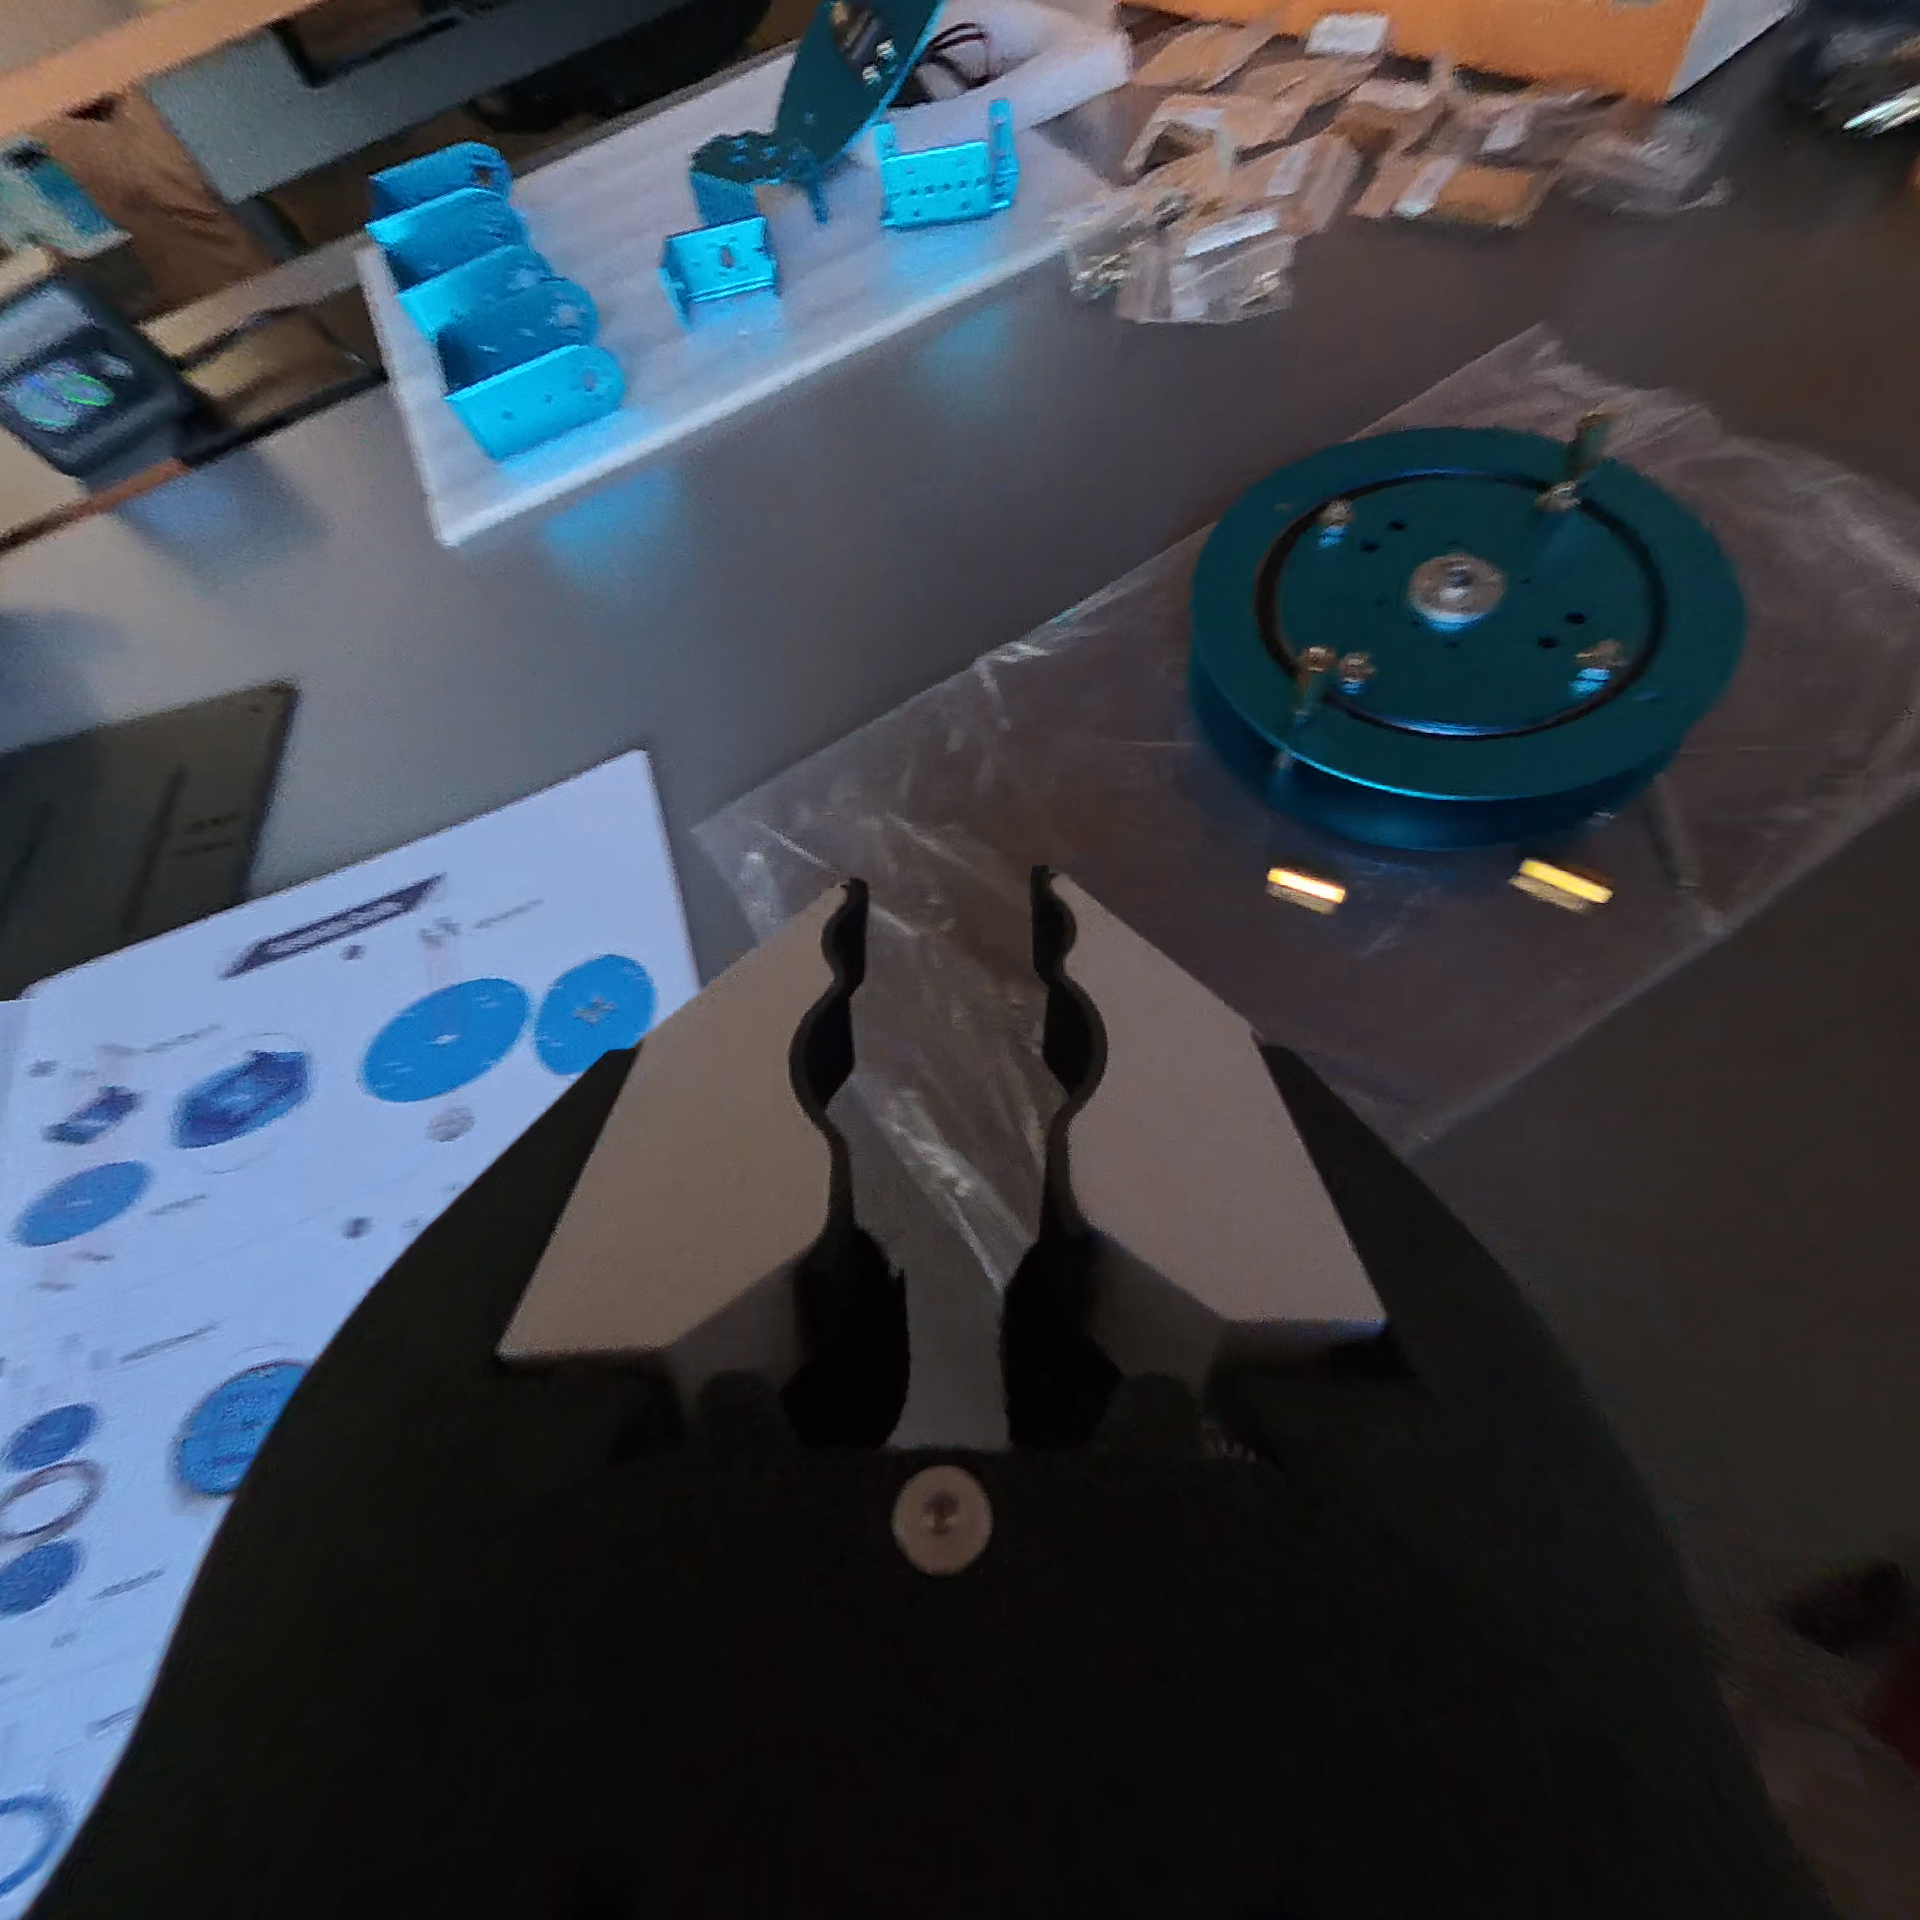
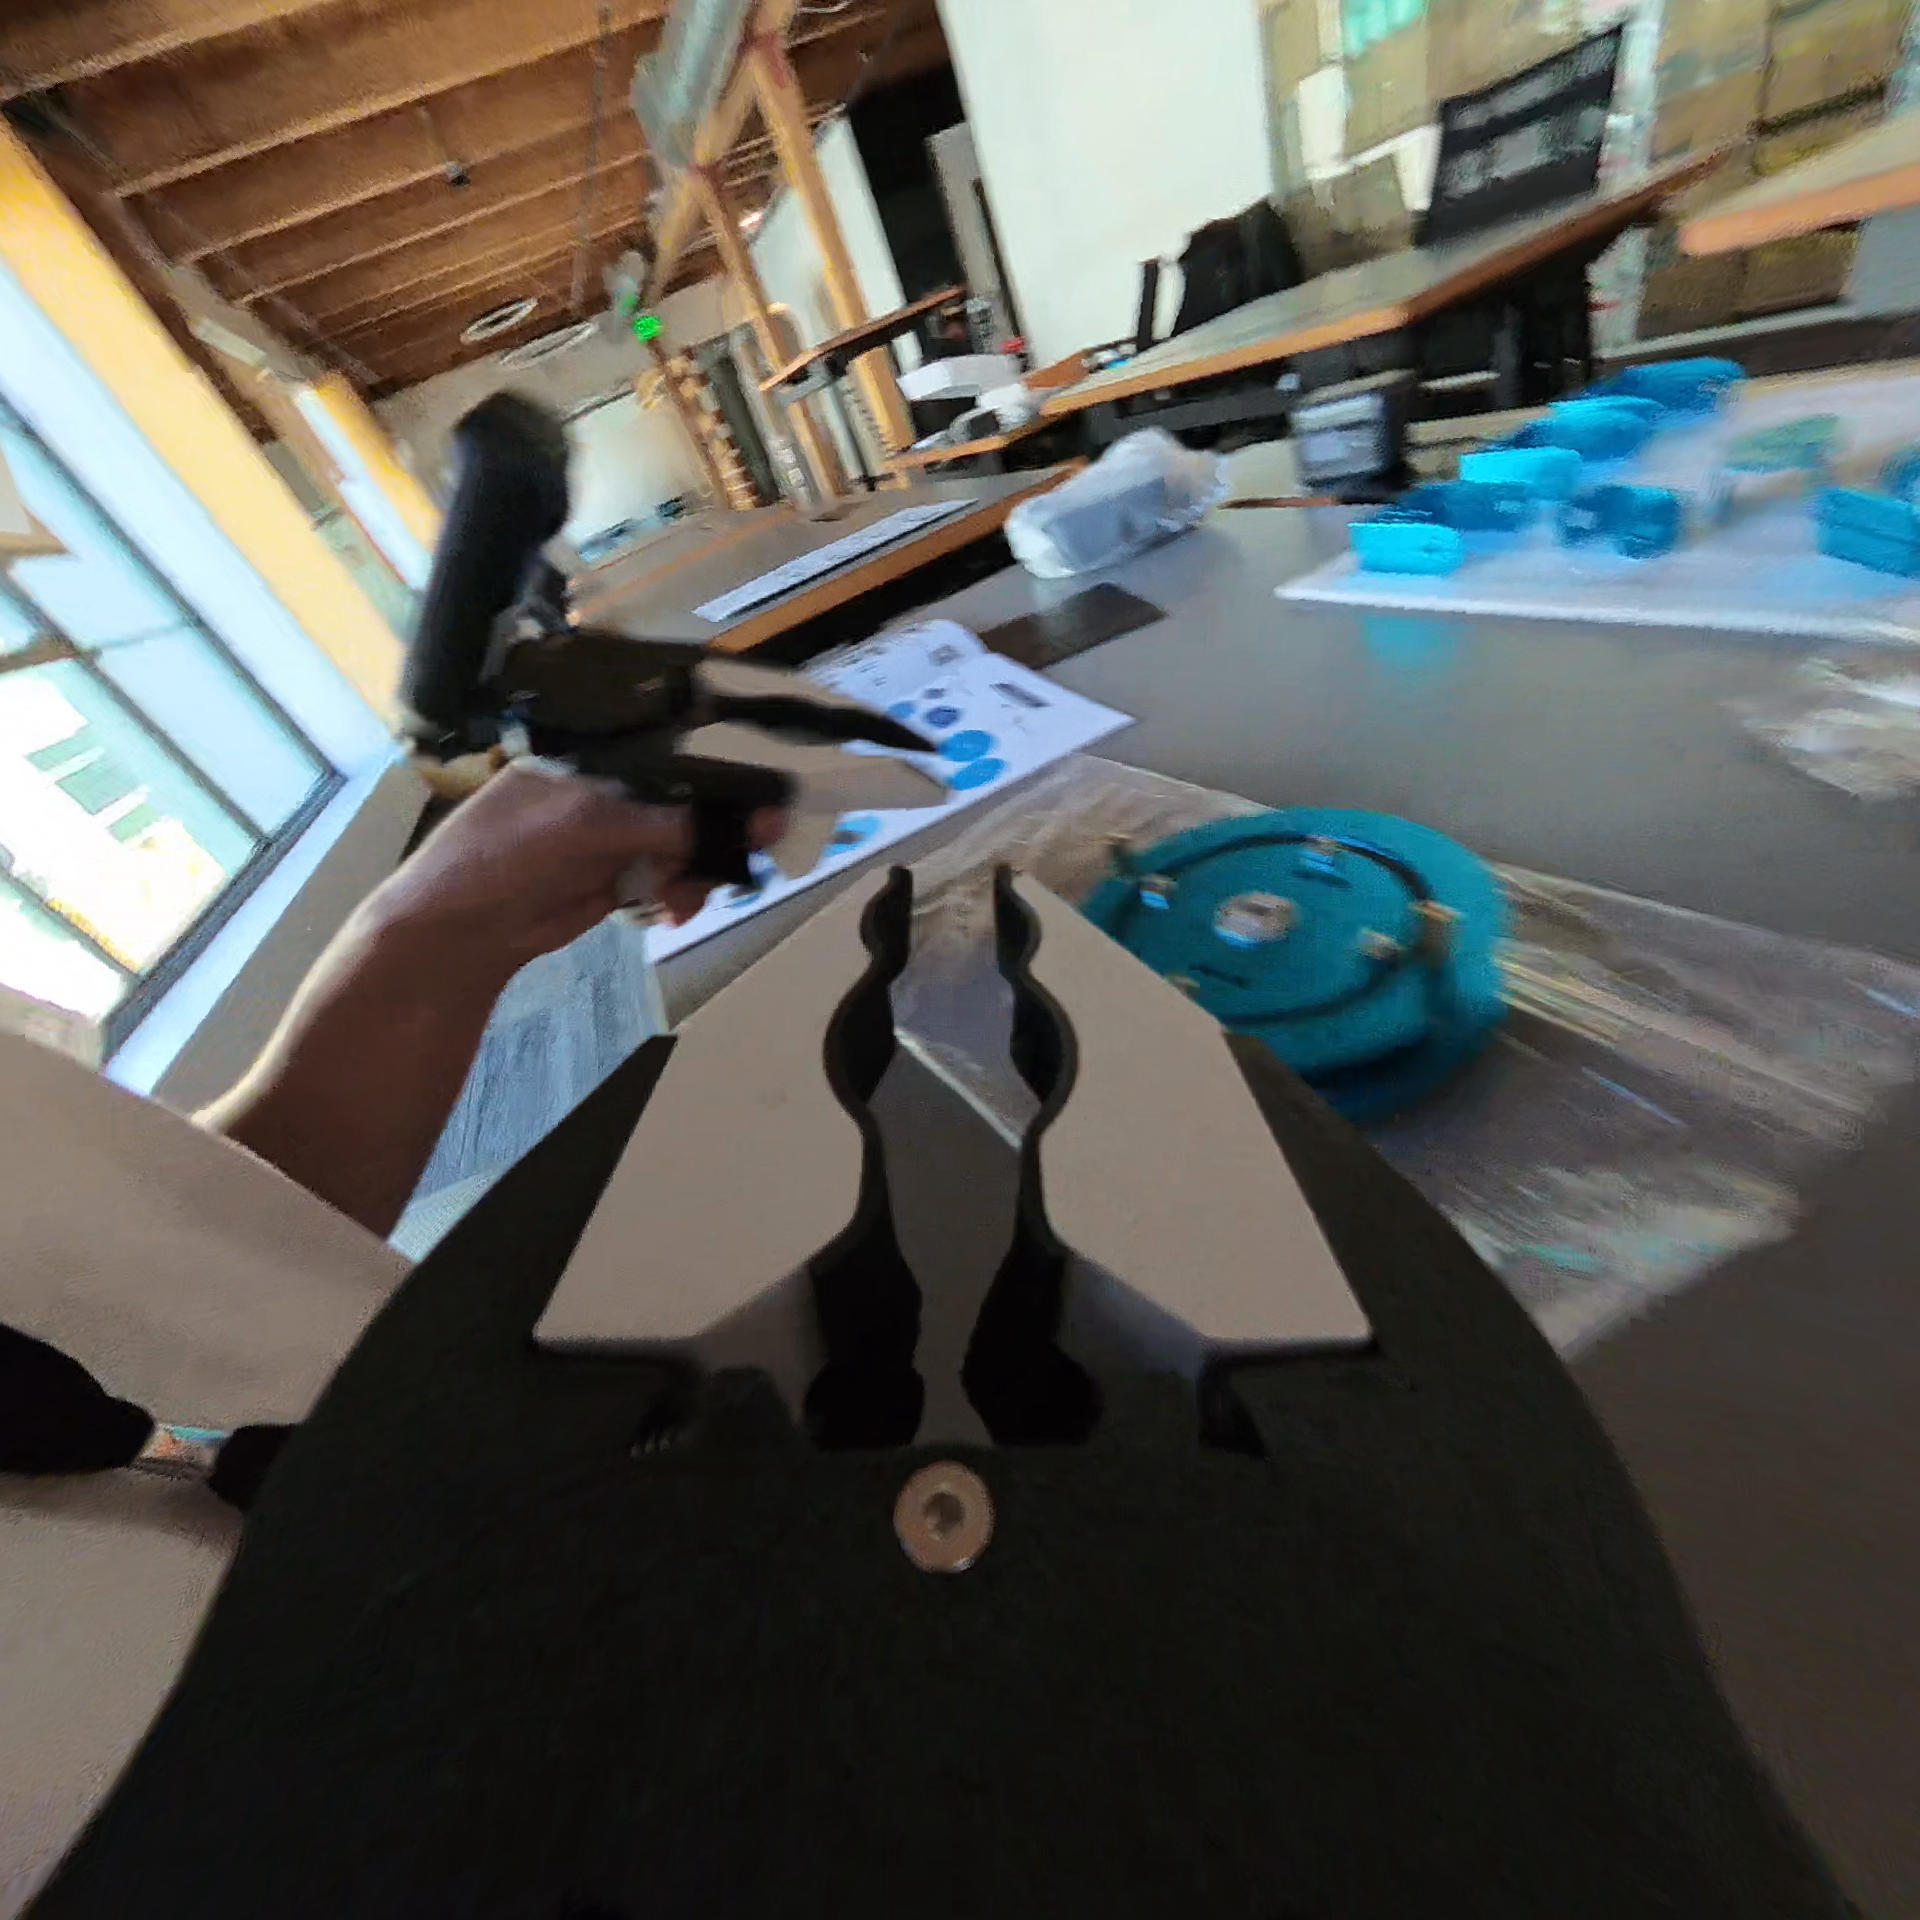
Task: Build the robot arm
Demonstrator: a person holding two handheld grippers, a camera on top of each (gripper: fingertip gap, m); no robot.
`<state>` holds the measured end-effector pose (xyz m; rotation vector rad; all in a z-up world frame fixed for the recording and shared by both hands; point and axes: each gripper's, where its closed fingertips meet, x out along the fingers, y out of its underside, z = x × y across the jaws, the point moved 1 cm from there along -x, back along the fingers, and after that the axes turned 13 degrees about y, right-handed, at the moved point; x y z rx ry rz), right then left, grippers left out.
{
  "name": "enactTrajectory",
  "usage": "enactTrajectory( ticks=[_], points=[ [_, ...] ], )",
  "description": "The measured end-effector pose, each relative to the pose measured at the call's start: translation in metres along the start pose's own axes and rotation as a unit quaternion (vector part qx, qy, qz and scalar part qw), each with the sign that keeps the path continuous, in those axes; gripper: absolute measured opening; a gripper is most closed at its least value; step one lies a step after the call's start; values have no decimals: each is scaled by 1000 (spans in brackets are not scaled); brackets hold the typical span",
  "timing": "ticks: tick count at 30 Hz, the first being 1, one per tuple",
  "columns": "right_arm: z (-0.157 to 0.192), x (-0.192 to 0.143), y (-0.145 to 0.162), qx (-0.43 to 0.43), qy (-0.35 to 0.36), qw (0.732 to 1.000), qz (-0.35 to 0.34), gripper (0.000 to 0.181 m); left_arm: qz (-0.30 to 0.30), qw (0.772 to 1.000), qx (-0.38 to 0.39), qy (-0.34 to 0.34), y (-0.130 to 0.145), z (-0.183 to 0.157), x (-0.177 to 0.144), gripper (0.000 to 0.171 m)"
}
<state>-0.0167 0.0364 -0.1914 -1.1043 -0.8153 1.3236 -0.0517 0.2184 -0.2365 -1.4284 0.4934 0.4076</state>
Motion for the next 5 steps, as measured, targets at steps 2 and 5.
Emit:
enactTrajectory(
  ticks=[2,5],
  points=[
    [49,16,6,-69,-40,997,15,0,11,998,24,-64,-9,17,7,24],
    [110,39,1,-194,-33,980,-6,0,59,986,73,-139,-12,35,19,24]
  ],
)
